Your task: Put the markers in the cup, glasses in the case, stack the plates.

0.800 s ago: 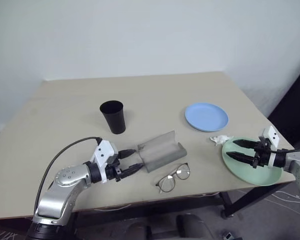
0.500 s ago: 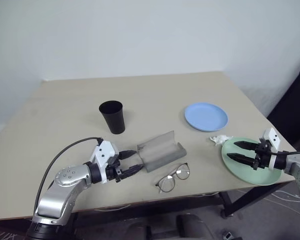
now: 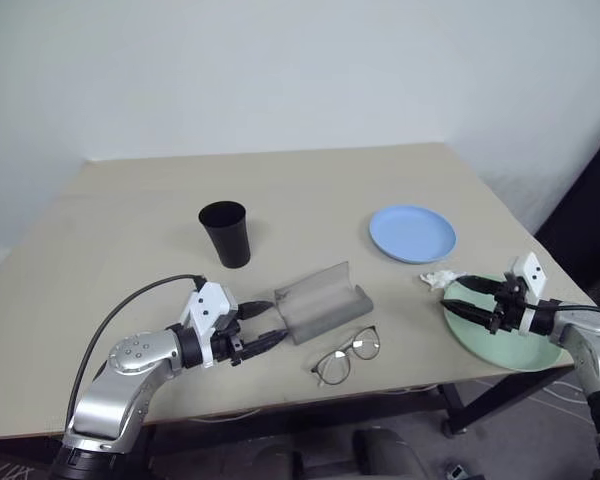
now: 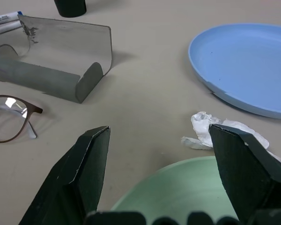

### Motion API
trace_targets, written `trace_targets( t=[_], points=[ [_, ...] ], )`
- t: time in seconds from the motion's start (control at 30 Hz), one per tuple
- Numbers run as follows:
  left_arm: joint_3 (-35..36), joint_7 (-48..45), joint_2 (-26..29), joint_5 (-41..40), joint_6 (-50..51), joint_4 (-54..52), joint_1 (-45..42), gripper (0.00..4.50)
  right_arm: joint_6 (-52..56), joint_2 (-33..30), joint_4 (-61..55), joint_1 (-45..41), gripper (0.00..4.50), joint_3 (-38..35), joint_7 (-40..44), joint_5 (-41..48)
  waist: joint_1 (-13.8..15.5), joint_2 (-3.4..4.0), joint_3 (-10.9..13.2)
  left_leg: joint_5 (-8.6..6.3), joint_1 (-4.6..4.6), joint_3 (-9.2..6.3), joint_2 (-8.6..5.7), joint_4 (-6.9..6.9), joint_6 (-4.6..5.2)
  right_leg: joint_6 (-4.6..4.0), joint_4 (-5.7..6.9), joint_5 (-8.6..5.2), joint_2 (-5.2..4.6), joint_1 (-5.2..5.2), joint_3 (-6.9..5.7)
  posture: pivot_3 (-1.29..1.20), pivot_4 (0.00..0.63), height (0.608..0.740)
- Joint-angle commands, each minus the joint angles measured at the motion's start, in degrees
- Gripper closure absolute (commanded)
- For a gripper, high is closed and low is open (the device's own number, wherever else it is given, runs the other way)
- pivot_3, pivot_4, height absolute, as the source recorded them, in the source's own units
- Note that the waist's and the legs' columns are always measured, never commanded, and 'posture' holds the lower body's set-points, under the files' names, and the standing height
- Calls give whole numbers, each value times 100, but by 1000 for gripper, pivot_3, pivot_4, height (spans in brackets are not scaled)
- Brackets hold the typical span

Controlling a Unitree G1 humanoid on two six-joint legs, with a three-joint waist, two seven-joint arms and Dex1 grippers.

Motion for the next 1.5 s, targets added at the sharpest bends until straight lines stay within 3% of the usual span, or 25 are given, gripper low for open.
trace_targets(
  t=[0.03, 0.43, 0.6, 0.9, 1.27, 1.5],
  points=[
    [85, 49, -10, -238, 111, -401, 19, 1359, 46, -73, -334, 1, 836, -105, -131, 31, -2, 1, 1, 0, -1, 1, 3, 0, 0, 0, 0, 0, -1, -1, 1, 0, 0, 740],
    [-226, 39, -89, -109, 77, -304, -65, 1359, 258, -339, -486, 17, 836, -60, -535, -269, -3, 2, 1, 0, 0, 5, -2, 0, -1, 0, -1, 0, -2, -1, 1, 0, 0, 740],
    [-199, 70, -94, -152, 94, -254, -148, 1359, 874, -516, -599, -182, 836, 135, -858, -522, -4, -1, 1, 0, -1, 6, -2, 0, -1, 0, -3, 0, -2, -2, 2, 0, 0, 740],
    [-389, 78, -214, -85, 46, -137, -230, 1359, 4239, -635, -1371, -1104, 836, 347, -1222, 120, -4, 1, 1, 0, 0, 5, -2, 1, 0, 0, -2, 0, -1, -5, 1, 0, 0, 740],
    [-482, 82, -310, -24, -41, 13, -342, 1359, 5334, -617, -1800, -1250, 836, 1173, -1814, -90, -1, -1, 1, 0, -11, 0, -4, -5, 4, 0, -9, -1, -2, -11, -4, 0, 0, 740],
    [-511, 60, -355, 34, -89, 73, -365, 1359, 5415, -824, -2127, -1187, 836, 1482, -1951, -169, -2, -1, 1, -1, -9, 1, -3, -4, 2, 1, -8, -1, -2, -10, -4, 0, 0, 740]
  ],
)
